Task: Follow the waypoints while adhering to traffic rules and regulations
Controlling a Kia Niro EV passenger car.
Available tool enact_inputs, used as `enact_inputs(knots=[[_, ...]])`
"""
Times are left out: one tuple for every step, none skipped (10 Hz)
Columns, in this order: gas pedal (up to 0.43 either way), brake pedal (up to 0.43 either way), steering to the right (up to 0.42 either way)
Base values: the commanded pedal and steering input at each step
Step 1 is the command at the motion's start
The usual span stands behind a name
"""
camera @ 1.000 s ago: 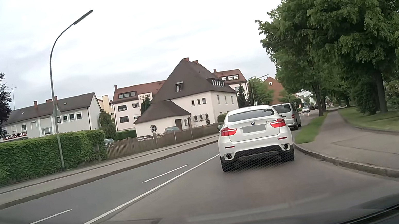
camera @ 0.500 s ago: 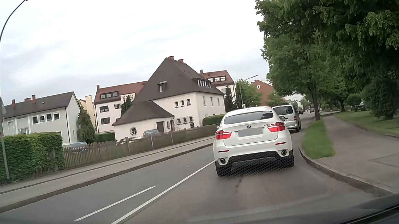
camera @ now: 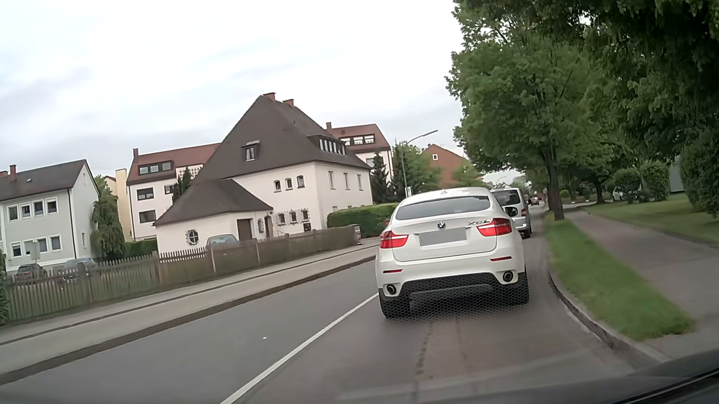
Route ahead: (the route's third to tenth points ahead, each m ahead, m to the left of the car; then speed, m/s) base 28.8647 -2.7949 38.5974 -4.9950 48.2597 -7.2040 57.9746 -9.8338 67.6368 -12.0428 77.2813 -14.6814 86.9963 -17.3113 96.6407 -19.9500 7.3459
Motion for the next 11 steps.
enact_inputs(knots=[[0.000,0.000,0.063],[0.000,0.000,0.062],[0.000,0.000,0.063],[0.000,0.000,0.063],[0.000,0.000,0.064],[0.000,0.000,0.065],[0.000,0.000,0.066],[0.000,0.000,0.066],[0.000,0.000,0.066],[0.008,0.000,0.066],[0.039,0.000,0.067]])
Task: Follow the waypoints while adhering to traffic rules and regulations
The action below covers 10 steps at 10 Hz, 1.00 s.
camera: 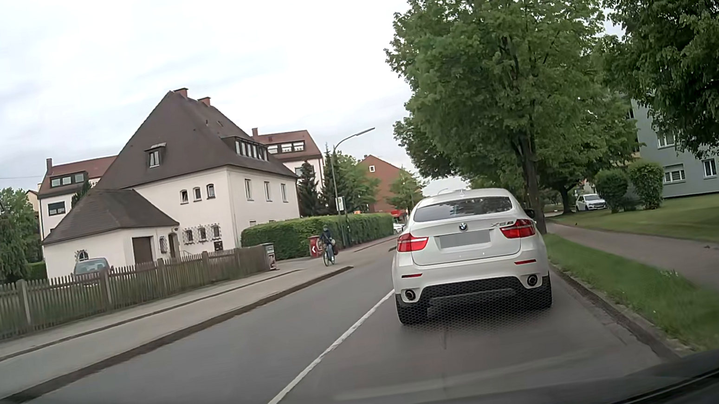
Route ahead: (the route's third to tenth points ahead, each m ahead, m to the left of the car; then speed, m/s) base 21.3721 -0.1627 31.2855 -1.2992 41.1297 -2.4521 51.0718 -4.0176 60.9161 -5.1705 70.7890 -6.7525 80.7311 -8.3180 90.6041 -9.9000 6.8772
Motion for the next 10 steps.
enact_inputs(knots=[[0.047,0.000,0.070],[0.047,0.000,0.076],[0.047,0.000,0.082],[0.047,0.000,0.084],[0.047,0.000,0.082],[0.047,0.000,0.078],[0.047,0.000,0.072],[0.098,0.000,0.065],[0.098,0.000,0.058],[0.098,0.000,0.050]])
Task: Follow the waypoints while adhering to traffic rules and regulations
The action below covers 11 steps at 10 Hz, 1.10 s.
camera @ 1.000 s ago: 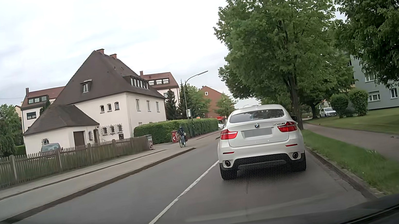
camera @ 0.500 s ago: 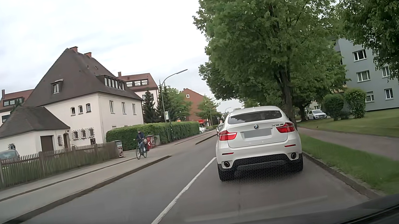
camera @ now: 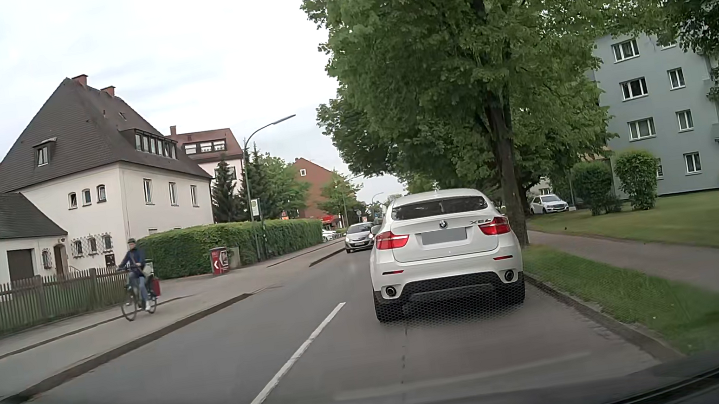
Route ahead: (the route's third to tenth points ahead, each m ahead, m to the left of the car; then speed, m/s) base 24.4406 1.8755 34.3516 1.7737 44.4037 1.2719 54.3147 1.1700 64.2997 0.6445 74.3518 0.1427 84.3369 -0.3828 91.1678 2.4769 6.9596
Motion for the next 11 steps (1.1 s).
enact_inputs(knots=[[0.098,0.000,0.040],[0.098,0.000,0.032],[0.098,0.000,0.027],[0.087,0.000,0.022],[0.087,0.000,0.016],[0.067,0.000,0.014],[0.067,0.000,0.013],[0.067,0.000,0.012],[0.059,0.000,0.009],[0.047,0.000,0.007],[0.039,0.000,0.006]])
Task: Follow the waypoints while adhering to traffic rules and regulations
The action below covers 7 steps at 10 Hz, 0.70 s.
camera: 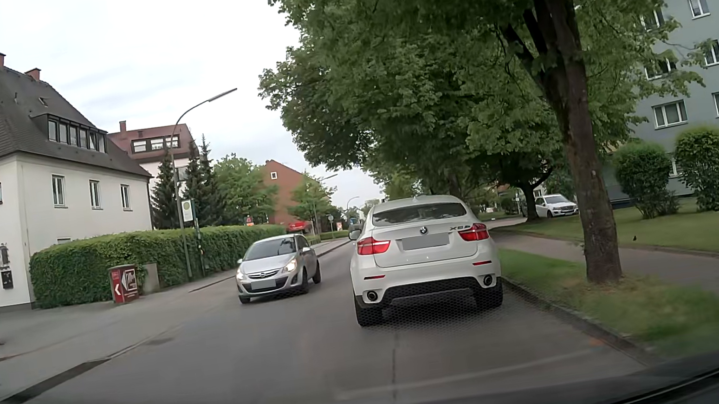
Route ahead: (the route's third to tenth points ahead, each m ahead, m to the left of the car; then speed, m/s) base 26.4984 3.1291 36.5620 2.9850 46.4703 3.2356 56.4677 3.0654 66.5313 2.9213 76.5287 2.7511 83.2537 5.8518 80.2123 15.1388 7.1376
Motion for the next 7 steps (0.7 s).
enact_inputs(knots=[[0.020,0.000,0.006],[0.000,0.000,0.007],[0.000,0.000,0.006],[0.000,0.000,0.007],[0.000,0.000,0.006],[0.000,0.000,0.007],[0.000,0.000,0.007]])
